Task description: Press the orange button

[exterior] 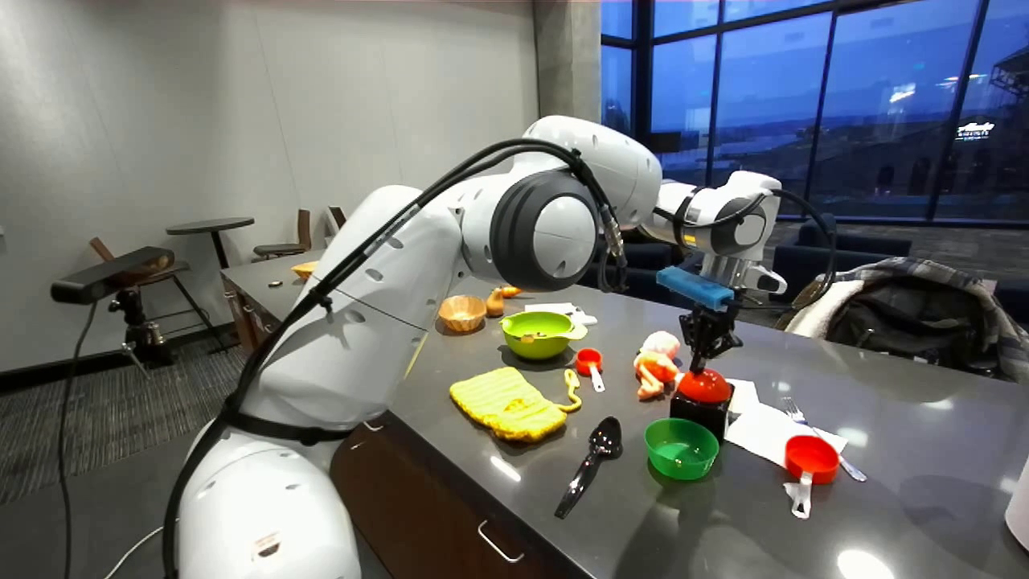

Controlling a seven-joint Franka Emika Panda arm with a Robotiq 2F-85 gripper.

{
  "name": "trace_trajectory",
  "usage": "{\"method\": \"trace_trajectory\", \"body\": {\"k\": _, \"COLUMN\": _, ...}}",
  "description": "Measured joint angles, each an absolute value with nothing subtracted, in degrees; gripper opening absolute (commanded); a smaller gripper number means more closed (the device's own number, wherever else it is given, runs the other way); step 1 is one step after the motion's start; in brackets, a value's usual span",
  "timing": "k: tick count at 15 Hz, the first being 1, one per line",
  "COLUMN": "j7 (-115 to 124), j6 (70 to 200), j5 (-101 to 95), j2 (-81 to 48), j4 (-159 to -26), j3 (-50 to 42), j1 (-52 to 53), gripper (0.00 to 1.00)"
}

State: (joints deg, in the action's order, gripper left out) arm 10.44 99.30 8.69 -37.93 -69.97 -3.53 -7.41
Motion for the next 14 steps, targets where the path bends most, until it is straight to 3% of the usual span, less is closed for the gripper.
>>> {"method": "trace_trajectory", "body": {"k": 14, "j7": 9.47, "j6": 98.58, "j5": 8.78, "j2": -38.28, "j4": -68.99, "j3": -3.51, "j1": -7.42, "gripper": 0.00}}
